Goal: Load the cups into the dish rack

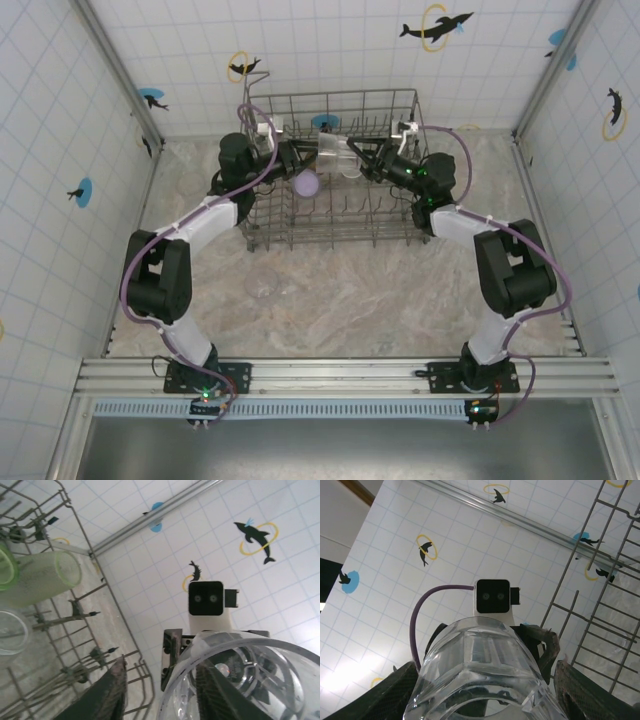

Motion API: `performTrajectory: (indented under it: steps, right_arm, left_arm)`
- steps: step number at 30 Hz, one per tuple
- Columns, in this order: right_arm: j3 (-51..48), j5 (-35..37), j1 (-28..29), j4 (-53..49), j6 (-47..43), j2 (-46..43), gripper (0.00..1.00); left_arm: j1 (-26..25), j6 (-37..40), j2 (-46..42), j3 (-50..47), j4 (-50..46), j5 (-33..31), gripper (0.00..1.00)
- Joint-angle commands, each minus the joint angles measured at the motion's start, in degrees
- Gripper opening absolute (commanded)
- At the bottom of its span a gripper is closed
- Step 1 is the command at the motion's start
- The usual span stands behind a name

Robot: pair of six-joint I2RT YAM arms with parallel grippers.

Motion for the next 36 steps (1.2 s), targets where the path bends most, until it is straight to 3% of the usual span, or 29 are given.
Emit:
performTrajectory:
  steps: [1,8,16,21,29,36]
  right_arm:
    - [1.9,-0.3,-0.1,-5.5,-6.2,-4.5,0.44]
    - [6.5,1.7,0.1,-25.8,-20.8,-8.0,0.44]
    - [13.0,4.6,2.0,-40.7,-31.2,-6.9,0.45]
    - [20.9,8.5,5.1,-54.2,-41.0,-3.9,0.45]
    - [33.4,17.3,11.3,-70.4,-53.8,3.3,0.45]
    - [43.2,24.9,16.6,-81.7,-64.5,9.8,0.44]
  left_arm:
    - [1.3,3.8,-2.5,2.3,-4.9,-3.1,0.51]
    - [3.1,9.1,-6.6,3.8,-12.3,-6.2,0.71]
    - [6.2,20.8,-13.9,6.4,-29.4,-17.5,0.96]
    - [9.1,30.1,-16.9,10.7,-44.3,-28.5,0.97]
    - [11.1,36.4,-20.0,5.8,-47.9,-42.9,0.97]
    - [13.9,38.0,-18.6,4.8,-50.5,-45.7,0.97]
